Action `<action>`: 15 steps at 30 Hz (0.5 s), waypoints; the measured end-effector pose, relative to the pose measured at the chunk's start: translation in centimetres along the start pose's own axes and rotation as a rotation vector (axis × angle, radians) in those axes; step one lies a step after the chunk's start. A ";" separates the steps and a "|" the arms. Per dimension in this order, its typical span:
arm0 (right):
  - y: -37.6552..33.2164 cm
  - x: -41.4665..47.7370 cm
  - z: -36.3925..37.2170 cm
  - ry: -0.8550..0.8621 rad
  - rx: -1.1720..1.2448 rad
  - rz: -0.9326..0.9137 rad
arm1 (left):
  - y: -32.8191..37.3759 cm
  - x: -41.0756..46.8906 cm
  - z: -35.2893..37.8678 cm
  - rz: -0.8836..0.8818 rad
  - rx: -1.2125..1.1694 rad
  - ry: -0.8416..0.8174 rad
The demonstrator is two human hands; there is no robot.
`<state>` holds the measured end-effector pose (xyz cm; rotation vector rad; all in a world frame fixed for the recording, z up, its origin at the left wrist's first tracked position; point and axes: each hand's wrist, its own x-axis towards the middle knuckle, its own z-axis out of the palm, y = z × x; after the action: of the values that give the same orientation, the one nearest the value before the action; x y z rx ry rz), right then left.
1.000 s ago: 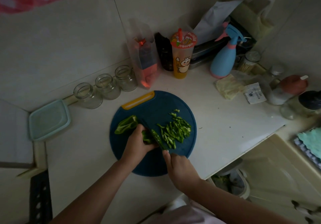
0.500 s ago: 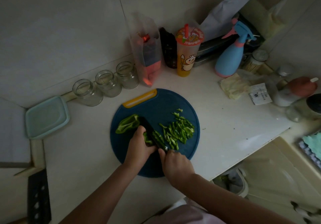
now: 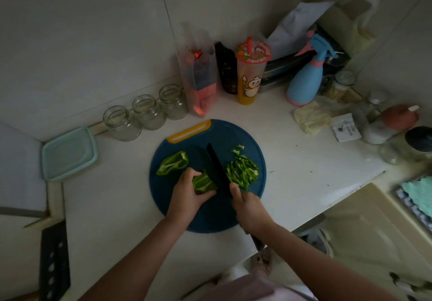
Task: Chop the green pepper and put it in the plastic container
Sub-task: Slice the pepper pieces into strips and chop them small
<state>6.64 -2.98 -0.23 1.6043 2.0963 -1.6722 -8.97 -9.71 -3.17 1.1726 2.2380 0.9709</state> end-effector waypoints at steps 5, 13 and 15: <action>0.6 -1.6 0.1 -0.032 -0.142 -0.184 | -0.2 0.0 -0.1 0.043 0.072 -0.002; 0.6 -2.4 1.1 -0.031 -0.277 -0.240 | -0.1 0.0 -0.5 0.018 0.179 0.010; 0.8 -2.4 1.5 0.007 -0.340 -0.238 | -0.2 -0.1 -0.4 0.020 0.183 0.028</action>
<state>7.50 -5.82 -0.10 1.3062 2.4902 -1.2638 -9.31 -10.03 -3.02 1.2683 2.3825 0.8080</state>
